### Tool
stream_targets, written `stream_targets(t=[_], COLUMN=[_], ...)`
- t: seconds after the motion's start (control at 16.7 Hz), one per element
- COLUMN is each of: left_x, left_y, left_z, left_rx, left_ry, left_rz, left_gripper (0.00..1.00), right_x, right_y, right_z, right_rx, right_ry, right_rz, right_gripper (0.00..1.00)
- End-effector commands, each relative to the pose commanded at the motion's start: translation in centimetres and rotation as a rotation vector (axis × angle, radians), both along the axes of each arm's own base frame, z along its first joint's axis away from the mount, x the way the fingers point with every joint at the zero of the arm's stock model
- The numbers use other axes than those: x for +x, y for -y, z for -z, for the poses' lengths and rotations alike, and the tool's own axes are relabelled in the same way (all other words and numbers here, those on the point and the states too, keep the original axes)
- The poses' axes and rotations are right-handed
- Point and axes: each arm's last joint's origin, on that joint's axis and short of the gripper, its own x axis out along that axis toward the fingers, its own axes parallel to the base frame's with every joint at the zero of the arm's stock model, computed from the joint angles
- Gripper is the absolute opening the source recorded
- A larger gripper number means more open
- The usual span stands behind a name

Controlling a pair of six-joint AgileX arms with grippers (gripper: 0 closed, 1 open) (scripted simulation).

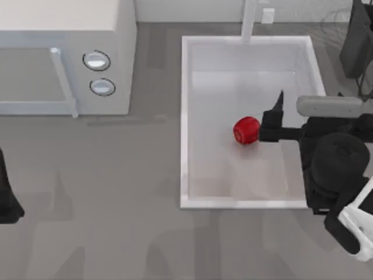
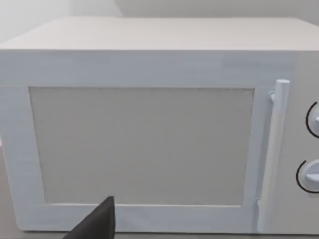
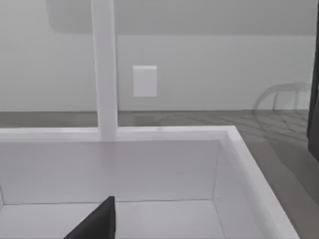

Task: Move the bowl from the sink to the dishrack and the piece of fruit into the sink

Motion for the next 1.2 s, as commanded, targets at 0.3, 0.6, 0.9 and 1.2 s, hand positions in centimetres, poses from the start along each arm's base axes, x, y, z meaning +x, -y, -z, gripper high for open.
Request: stream_targets(t=[0.3,0.6,0.9,1.2], left_x=[0.0,0.0,0.0,0.0], left_y=[0.0,0.0,0.0,0.0], left_z=[0.0,0.0,0.0,0.0], left_rx=[0.0,0.0,0.0,0.0], left_ry=[0.0,0.0,0.0,0.0], left_rz=[0.0,0.0,0.0,0.0], left_gripper=[1.0,1.0,1.0,1.0], right_x=[-1.6,-8.4,-14.6,-16.9], right_y=[7.6,13.3,14.9,14.7], right_z=[-4.7,-8.5,-8.0,-7.6], right_rx=[-0.024,-0.009,0.009,0.017], right_ry=[-0.103,-0.139,-0.099,-0.002], right_rz=[0.101,0.124,0.053,-0.044], right_gripper=[1.0,1.0,1.0,1.0])
